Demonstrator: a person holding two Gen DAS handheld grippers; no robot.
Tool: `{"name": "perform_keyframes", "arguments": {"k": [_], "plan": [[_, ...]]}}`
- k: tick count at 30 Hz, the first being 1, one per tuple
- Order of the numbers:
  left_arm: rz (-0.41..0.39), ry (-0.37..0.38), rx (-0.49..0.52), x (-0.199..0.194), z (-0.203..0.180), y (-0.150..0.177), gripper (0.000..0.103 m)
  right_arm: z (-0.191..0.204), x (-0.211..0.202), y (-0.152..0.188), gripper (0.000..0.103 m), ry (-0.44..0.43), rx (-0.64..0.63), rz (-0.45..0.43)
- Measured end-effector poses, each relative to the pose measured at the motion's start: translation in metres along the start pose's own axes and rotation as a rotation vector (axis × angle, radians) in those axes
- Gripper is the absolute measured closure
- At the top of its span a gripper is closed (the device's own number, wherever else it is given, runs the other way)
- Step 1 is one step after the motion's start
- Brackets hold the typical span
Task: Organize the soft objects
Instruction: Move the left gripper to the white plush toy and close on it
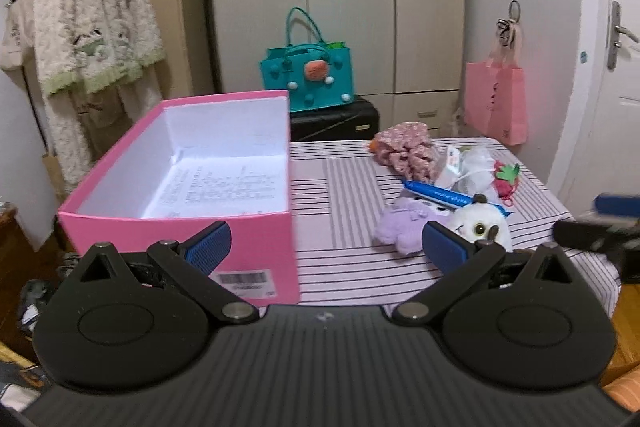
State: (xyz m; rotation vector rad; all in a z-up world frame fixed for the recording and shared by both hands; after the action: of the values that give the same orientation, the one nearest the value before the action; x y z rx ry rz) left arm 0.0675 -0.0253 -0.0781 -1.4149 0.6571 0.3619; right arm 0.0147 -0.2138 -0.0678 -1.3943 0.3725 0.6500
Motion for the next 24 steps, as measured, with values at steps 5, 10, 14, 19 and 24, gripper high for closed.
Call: {"name": "perform_keyframes", "arguments": {"k": [5, 10, 14, 19, 24], "plan": [[0.013, 0.007, 0.031, 0.021, -0.018, -0.005, 0.0, -0.018, 0.038, 0.015, 0.002, -0.013, 0.02, 0.065], [0.019, 0.112, 0.089, 0.037, -0.044, -0.012, 0.0, -0.02, 0.062, 0.022, 0.002, -0.068, -0.023, 0.109], [0.008, 0.217, 0.133, 0.048, -0.062, -0.026, 0.001, -0.012, 0.075, 0.026, 0.002, -0.073, -0.109, 0.138], [0.077, 0.312, 0.113, 0.073, -0.078, -0.021, 0.003, -0.01, 0.089, 0.026, 0.003, -0.103, -0.126, 0.16], [0.135, 0.387, 0.054, 0.085, -0.077, -0.014, 0.014, -0.007, 0.094, 0.026, 0.01, -0.142, -0.156, 0.15]]}}
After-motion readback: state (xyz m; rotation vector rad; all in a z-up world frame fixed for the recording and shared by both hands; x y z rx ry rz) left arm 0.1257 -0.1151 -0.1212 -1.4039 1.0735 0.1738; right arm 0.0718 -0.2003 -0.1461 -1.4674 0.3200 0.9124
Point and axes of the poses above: each gripper's, at about its wrist camera, not at the fingertips, and x roughly the way its jaws point, z to its left, y to its underside, the point moved 5 cm from there along x, roughly the way its jaws point, and after that the axes turned 10 degrees about z, right-handed, at the moved point
